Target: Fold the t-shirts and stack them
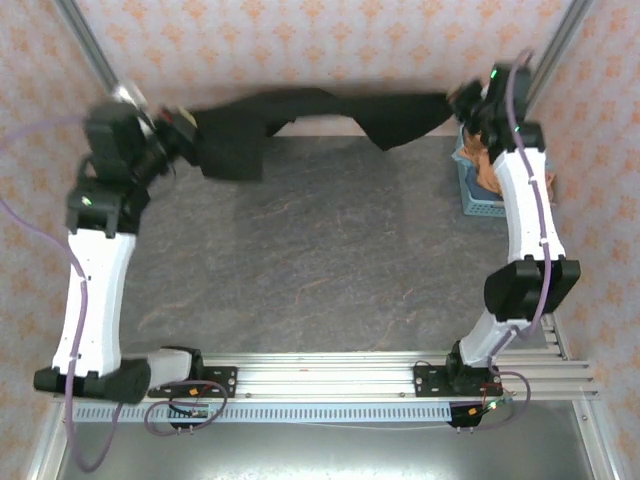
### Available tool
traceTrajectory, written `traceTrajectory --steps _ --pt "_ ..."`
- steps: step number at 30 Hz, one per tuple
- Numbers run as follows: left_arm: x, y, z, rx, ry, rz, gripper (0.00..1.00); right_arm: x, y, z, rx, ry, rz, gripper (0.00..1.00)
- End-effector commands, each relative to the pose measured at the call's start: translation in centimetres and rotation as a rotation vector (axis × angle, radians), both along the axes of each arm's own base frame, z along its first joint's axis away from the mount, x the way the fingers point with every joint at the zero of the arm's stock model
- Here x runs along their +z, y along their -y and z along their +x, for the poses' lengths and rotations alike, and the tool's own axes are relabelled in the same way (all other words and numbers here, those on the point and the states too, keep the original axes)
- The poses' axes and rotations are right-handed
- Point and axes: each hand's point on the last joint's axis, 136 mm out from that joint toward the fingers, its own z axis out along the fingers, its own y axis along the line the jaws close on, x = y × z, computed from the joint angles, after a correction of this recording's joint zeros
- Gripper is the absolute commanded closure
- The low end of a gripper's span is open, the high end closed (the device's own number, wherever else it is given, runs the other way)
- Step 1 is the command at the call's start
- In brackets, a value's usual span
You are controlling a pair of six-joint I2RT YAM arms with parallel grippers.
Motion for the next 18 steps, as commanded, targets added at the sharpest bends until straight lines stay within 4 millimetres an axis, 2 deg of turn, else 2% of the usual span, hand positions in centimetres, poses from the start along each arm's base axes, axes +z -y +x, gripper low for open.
traceTrajectory --steps 1,5,8,10,13,18 --pt "-9.4 0.9 -4.1 0.014 -0.198 -0.009 1.0 -4.6 1.9 -5.5 -0.082 -0.071 -0.056 1.0" --pt "-19.8 2.3 -10.2 0.003 -0.438 -0.036 1.0 -12.9 2.3 -13.0 -0.149 -0.262 -0.045 1.0" --pt "-24.9 2.3 -13.6 0.033 -0.552 -0.076 1.0 -17.1 2.6 -18.4 -0.195 -0.404 -0.062 1.0" --pt "-26.8 2.1 -15.0 0.056 -0.594 -0.099 1.0 -19.0 2.7 -21.8 -0.228 -0.491 -0.072 1.0" --pt "-28.3 2.5 -16.0 0.066 -0.634 -0.143 1.0 -21.3 2.3 -25.5 -0.242 -0.576 -0.068 1.0" --pt "-28.9 2.4 -16.8 0.069 -0.672 -0.138 1.0 -22.3 2.6 -28.7 -0.249 -0.643 -0.105 1.0"
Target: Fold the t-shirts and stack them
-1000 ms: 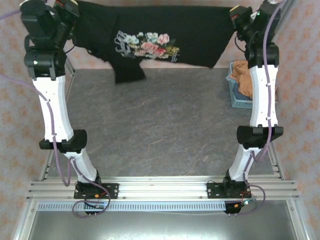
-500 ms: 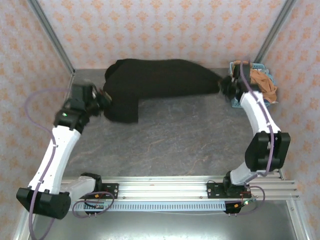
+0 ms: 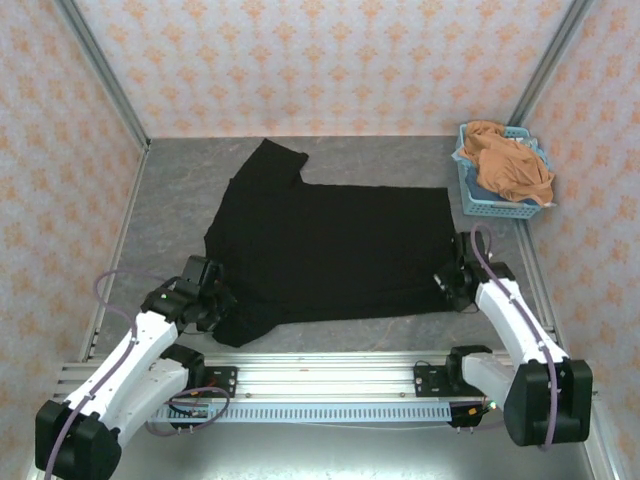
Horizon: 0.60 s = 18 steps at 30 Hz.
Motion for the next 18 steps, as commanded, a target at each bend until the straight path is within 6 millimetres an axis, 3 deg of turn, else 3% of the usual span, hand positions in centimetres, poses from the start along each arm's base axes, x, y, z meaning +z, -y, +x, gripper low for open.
traceTrajectory --steps 1,11,18 --pt "-0.1 0.1 -0.4 0.02 -0.016 -0.012 1.0 -0.1 1.5 -2.3 -0.044 -0.063 -0.076 1.0" --pt "-0.8 0.2 0.6 0.03 -0.049 0.003 1.0 -1.2 1.6 -2.4 -0.056 -0.131 -0.088 1.0" --pt "-1.7 -0.1 4.5 0.055 -0.09 0.095 1.0 -3.4 1.0 0.0 -0.065 -0.2 -0.061 1.0"
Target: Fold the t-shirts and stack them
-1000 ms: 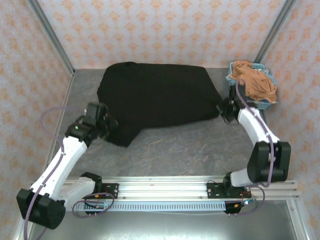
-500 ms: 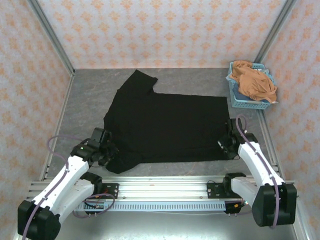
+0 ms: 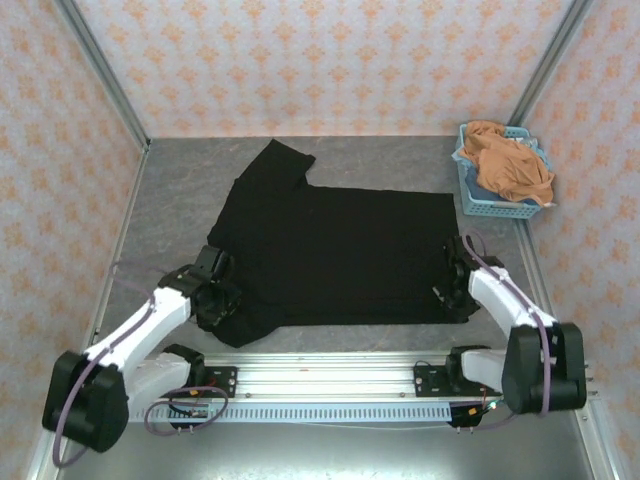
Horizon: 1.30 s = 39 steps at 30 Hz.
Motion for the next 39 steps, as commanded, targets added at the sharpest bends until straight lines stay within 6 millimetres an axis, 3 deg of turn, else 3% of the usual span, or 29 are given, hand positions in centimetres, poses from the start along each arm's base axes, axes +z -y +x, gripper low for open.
traceTrajectory --steps 1,9,12,17,20,23,25,28,33,39 --pt "0.3 -0.3 3.5 0.018 0.038 0.07 1.0 0.1 0.2 2.7 -0.021 0.037 -0.02 1.0" --pt "-3.8 0.3 7.6 0.05 -0.152 0.121 1.0 -1.5 -0.7 8.5 -0.003 -0.019 -0.004 1.0" --pt "-4.8 -0.1 10.2 0.085 -0.171 0.106 1.0 -1.8 -1.1 11.7 0.007 -0.021 0.005 1.0" --pt "-5.9 -1.4 16.5 0.111 -0.158 0.072 1.0 -2.5 -1.8 18.1 0.018 -0.009 0.016 1.0" --pt "-5.1 -2.3 20.7 0.094 -0.137 0.078 1.0 -2.5 -2.5 22.4 0.033 0.015 0.034 1.0" --pt "-3.1 -2.4 22.9 0.082 -0.105 0.085 1.0 -1.8 -2.3 24.0 0.046 0.011 0.012 1.0" --pt "-2.2 -2.3 22.3 0.087 -0.105 0.079 1.0 -0.8 -2.0 23.7 0.042 0.024 -0.006 1.0" --pt "-1.0 -2.3 19.2 0.101 -0.111 0.084 1.0 0.8 -1.5 21.9 0.032 0.042 -0.028 1.0" --pt "1.7 -1.8 11.8 0.085 -0.092 0.112 1.0 3.1 -1.0 16.7 0.021 0.068 -0.032 1.0" --pt "2.4 -1.4 4.1 0.05 -0.13 0.114 1.0 4.5 0.0 11.4 0.084 0.051 -0.078 1.0"
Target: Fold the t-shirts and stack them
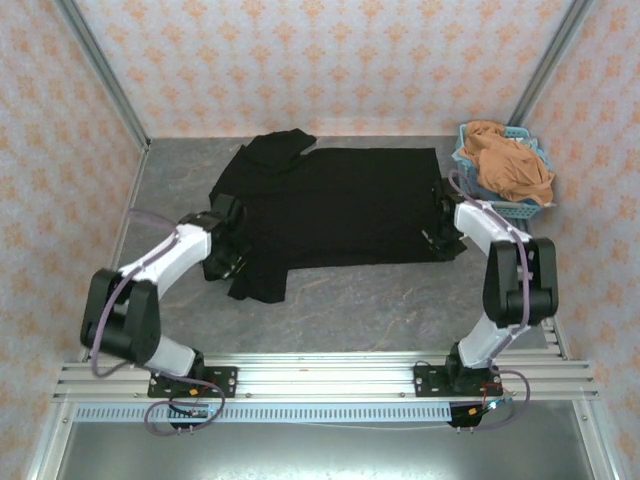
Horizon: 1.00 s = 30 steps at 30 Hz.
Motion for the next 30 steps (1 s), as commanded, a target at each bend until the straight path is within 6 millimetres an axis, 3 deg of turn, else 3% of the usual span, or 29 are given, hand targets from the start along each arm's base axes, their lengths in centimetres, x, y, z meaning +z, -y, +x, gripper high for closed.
traceTrajectory --steps 1,8,10,13,15,20,25,30 --pt "-0.7 -1.5 -4.9 0.047 -0.09 0.042 1.0 0.7 1.4 -2.9 0.051 -0.035 -0.088 1.0" --pt "-2.5 -1.5 -9.9 0.073 -0.145 0.0 0.94 -0.8 2.9 -5.6 0.116 -0.104 -0.166 1.0" --pt "-2.9 -1.7 -10.7 0.066 -0.153 0.003 0.81 -1.3 3.2 -6.2 0.125 -0.121 -0.183 1.0" --pt "-2.8 -2.3 -12.0 0.042 -0.173 0.03 0.46 -1.8 3.7 -7.3 0.132 -0.161 -0.21 1.0" --pt "-2.0 -3.0 -12.9 0.016 -0.187 0.071 0.36 -1.8 4.0 -8.1 0.13 -0.176 -0.228 1.0" --pt "-0.7 -3.2 -15.4 -0.036 -0.183 0.072 0.34 -1.7 4.3 -8.6 0.131 -0.17 -0.23 1.0" --pt "-1.5 -1.9 -17.6 -0.048 -0.2 -0.01 0.42 -1.1 4.3 -9.0 0.13 -0.176 -0.226 0.93" --pt "-3.2 -0.7 -17.3 -0.049 -0.209 -0.061 0.45 -0.5 4.4 -10.0 0.12 -0.175 -0.22 0.72"
